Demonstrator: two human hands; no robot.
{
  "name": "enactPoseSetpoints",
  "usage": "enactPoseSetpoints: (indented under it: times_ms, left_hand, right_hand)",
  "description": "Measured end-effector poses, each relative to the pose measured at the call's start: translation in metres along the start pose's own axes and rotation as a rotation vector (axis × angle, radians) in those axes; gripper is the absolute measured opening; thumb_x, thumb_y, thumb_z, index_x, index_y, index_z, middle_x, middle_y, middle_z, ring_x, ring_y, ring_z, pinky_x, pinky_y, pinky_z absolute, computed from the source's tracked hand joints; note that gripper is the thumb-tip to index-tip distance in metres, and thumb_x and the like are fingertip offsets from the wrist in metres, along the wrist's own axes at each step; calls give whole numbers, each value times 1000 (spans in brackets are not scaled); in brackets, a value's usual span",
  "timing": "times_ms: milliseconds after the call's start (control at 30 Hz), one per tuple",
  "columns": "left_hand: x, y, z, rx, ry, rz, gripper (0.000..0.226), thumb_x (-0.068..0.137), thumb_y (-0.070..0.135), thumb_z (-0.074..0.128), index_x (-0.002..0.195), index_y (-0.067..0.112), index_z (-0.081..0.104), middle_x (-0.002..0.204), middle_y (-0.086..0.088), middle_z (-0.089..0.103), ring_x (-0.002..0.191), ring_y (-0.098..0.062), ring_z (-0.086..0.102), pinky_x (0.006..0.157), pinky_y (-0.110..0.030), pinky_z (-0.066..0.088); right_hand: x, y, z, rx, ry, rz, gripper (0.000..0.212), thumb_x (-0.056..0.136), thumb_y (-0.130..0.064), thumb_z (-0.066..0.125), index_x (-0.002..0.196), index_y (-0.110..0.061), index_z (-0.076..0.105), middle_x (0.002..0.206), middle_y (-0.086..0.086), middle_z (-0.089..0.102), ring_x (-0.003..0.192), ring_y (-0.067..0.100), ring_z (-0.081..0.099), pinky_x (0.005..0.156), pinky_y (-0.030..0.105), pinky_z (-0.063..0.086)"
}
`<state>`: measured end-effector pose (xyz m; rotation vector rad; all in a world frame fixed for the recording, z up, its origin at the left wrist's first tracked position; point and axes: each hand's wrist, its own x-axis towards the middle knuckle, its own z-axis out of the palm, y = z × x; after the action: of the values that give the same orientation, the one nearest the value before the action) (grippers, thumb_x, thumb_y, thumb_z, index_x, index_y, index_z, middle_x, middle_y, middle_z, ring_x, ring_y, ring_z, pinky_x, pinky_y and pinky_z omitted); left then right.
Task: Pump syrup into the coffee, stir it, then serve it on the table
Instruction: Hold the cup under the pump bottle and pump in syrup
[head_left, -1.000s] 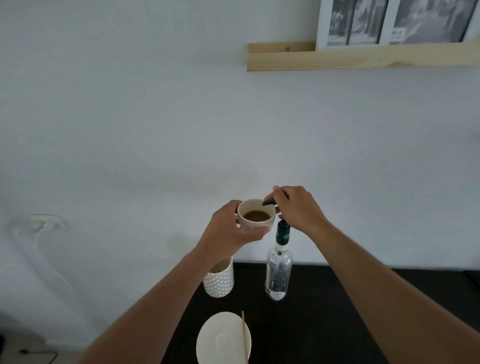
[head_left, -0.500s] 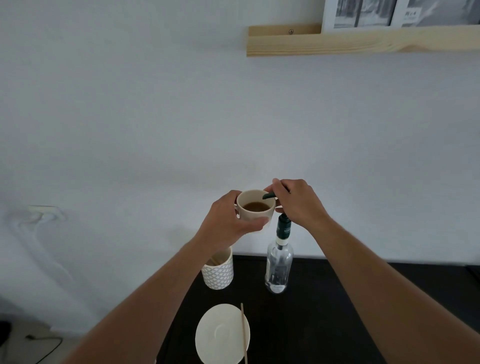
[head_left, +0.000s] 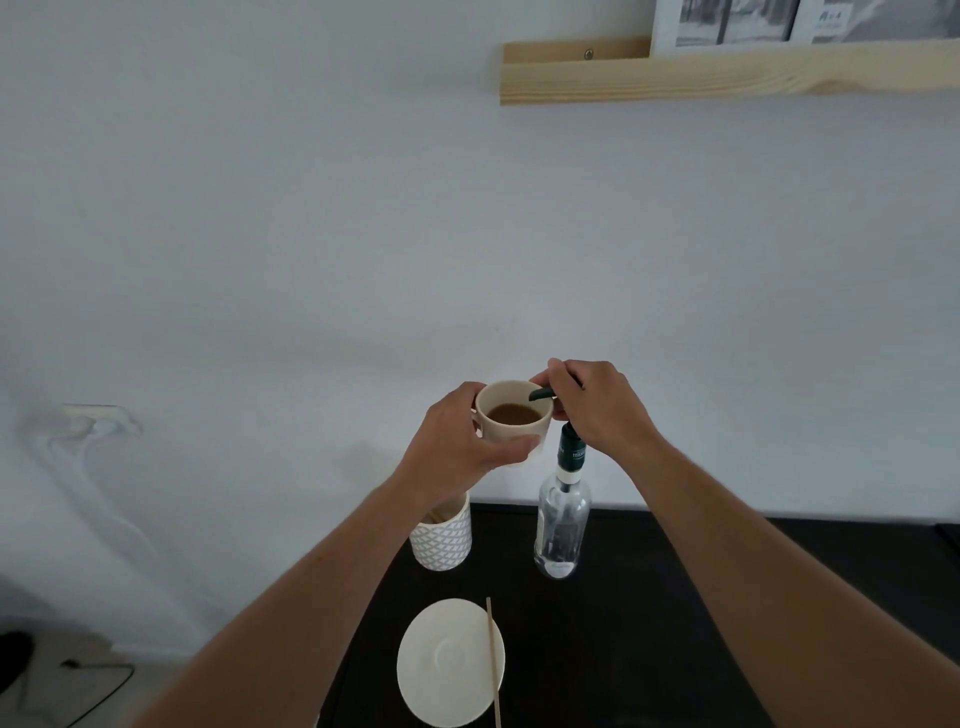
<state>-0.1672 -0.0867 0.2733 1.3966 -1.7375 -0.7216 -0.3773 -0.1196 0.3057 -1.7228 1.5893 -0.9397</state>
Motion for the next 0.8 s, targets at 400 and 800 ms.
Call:
enactPoseSetpoints:
  times_ms: [400, 800]
  left_hand:
    - [15, 11, -5, 21, 11, 22, 67, 72, 61, 95, 128, 37, 66, 116, 21, 76, 104, -1, 74, 78, -18, 60]
    - [15, 13, -6, -16, 10, 14, 66, 71, 62, 95, 125, 39, 63, 113, 21, 75, 105, 10, 69, 75, -5, 55]
  right_hand:
    - [13, -12, -16, 101, -3, 28, 43, 114, -32, 51, 98, -21, 89, 97, -3, 89, 88, 20, 87, 93, 47, 72]
    - [8, -12, -13, 138, 13, 18, 42, 118, -32, 49, 107, -17, 88, 102, -1, 89, 94, 17, 86, 87, 40, 73]
